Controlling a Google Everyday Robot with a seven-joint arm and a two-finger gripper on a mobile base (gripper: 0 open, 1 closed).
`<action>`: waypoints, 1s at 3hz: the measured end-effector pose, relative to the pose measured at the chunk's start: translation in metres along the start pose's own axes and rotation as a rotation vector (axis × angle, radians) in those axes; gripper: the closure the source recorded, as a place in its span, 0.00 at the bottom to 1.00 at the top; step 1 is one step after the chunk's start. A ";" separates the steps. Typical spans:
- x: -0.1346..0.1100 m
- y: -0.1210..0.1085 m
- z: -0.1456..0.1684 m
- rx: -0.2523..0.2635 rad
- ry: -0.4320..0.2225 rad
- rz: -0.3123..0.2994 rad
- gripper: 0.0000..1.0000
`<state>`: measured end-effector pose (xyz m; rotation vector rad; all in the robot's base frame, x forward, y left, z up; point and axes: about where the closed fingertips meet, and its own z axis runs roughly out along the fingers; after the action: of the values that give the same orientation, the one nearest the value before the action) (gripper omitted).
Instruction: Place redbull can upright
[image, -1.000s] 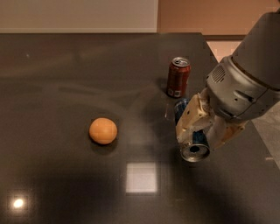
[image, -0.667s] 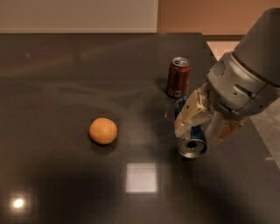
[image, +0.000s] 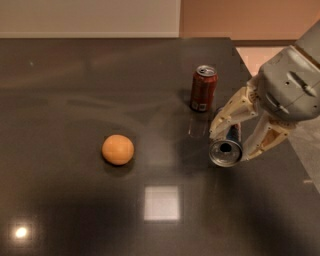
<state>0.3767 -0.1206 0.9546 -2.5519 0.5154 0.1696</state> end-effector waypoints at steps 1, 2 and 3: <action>0.007 0.008 0.001 0.091 -0.099 0.202 1.00; 0.010 0.009 0.005 0.152 -0.197 0.361 1.00; 0.012 0.011 0.005 0.222 -0.250 0.495 1.00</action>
Offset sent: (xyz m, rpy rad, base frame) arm 0.0020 -0.0136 -0.0154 0.3099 0.5059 -0.3594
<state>0.3838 -0.1305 0.9429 -2.1084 0.9952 0.5651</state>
